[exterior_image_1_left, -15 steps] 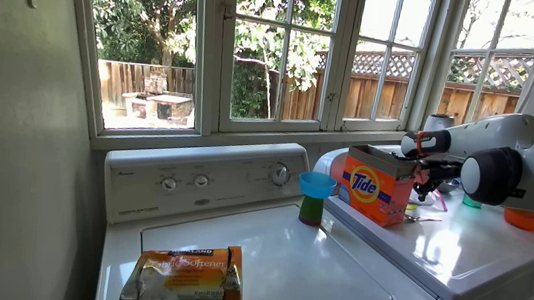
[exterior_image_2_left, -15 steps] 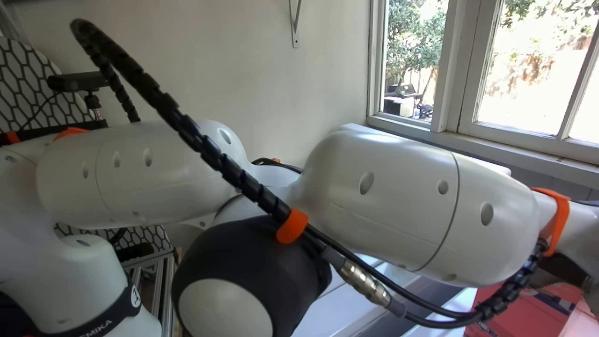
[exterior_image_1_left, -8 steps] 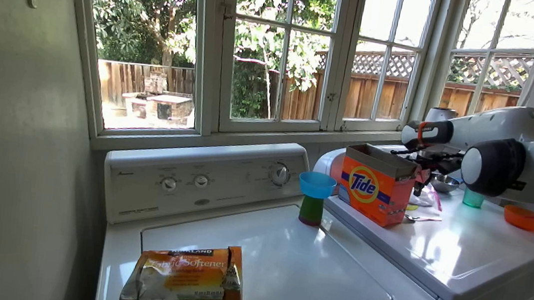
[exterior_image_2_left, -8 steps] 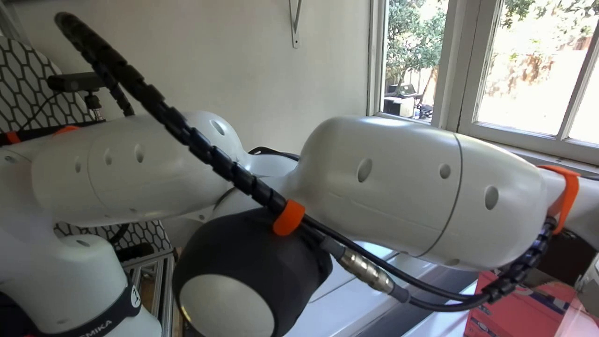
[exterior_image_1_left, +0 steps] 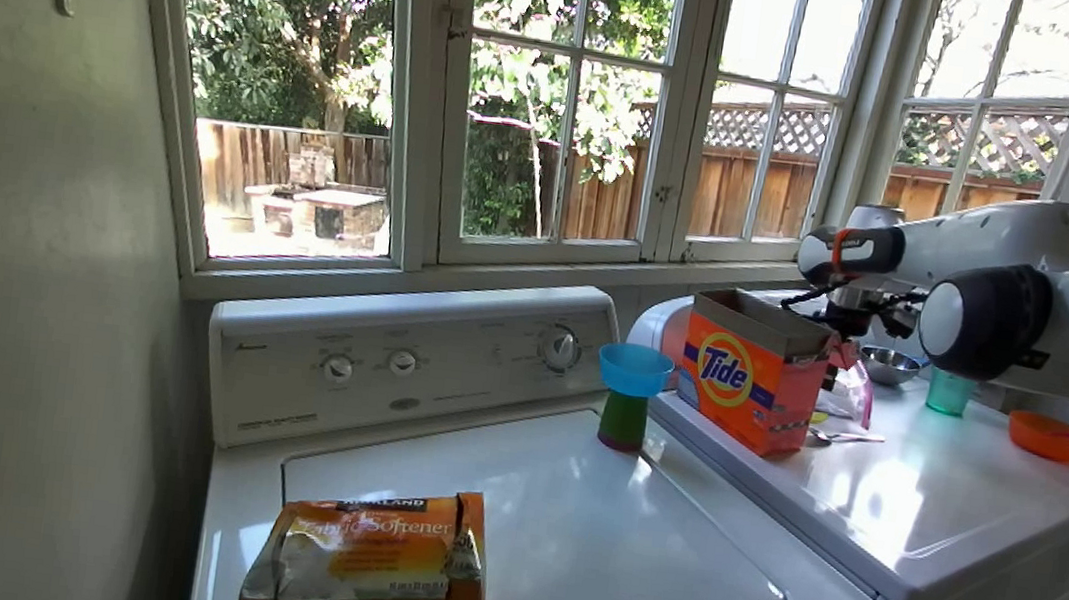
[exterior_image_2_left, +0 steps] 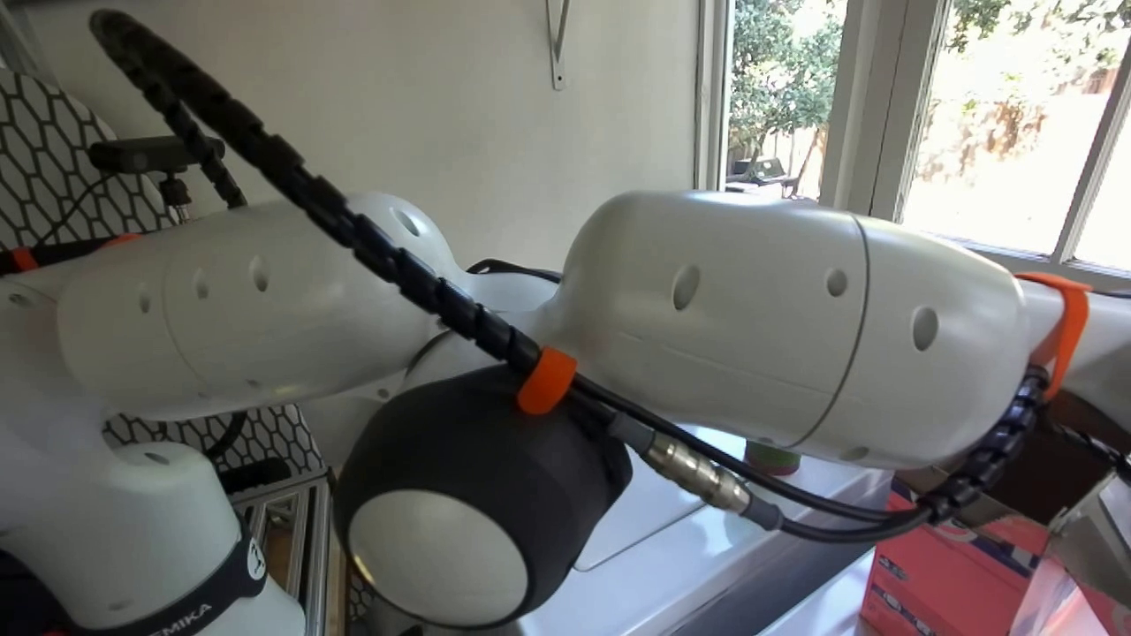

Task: Put the clear plastic in the orange box.

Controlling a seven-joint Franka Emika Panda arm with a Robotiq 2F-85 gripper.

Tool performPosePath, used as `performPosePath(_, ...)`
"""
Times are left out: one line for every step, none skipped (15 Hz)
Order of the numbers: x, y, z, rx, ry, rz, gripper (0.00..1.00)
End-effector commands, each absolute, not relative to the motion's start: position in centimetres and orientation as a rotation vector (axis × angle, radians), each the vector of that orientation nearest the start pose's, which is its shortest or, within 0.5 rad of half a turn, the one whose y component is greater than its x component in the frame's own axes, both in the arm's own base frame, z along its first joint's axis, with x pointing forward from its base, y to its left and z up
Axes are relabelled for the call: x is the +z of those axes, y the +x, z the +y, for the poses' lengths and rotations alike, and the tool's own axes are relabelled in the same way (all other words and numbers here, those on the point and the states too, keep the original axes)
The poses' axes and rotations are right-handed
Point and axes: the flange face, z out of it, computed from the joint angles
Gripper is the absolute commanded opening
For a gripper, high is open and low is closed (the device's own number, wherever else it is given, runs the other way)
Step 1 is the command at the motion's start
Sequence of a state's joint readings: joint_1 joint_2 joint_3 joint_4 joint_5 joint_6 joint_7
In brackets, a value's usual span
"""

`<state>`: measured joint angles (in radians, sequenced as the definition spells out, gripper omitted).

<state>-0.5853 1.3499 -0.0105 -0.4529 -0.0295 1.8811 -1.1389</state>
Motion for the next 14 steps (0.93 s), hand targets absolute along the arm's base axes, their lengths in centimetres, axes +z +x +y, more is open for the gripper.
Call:
performPosePath(22.2,67.3,-45.2,0.015,-3.045,-0.953,0.27)
performPosePath(22.8,67.2,-45.5,-0.008,-3.062,-0.883,0.34)
performPosePath(23.3,67.0,-45.7,-0.016,-3.062,-0.841,0.40)
performPosePath(23.9,66.8,-46.0,-0.036,-3.072,-0.771,0.47)
performPosePath(24.5,66.6,-46.4,-0.063,-3.089,-0.686,0.55)
performPosePath(25.0,66.5,-46.8,-0.095,-3.105,-0.598,0.62)
performPosePath(25.4,66.4,-47.3,-0.133,-3.124,-0.517,0.70)
performPosePath(25.8,66.2,-47.7,-0.153,-3.135,-0.437,0.77)
performPosePath(26.0,66.0,-48.1,-0.169,-3.144,-0.356,0.84)
performPosePath(26.1,65.8,-48.5,-0.183,-3.150,-0.275,0.92)
performPosePath(26.1,65.6,-48.9,-0.189,-3.159,-0.190,0.99)
performPosePath(26.0,65.3,-49.3,-0.197,-3.164,-0.109,1.00)
performPosePath(25.7,65.1,-49.8,-0.200,-3.166,-0.027,1.00)
performPosePath(25.3,64.9,-50.1,-0.203,-3.168,0.057,1.00)
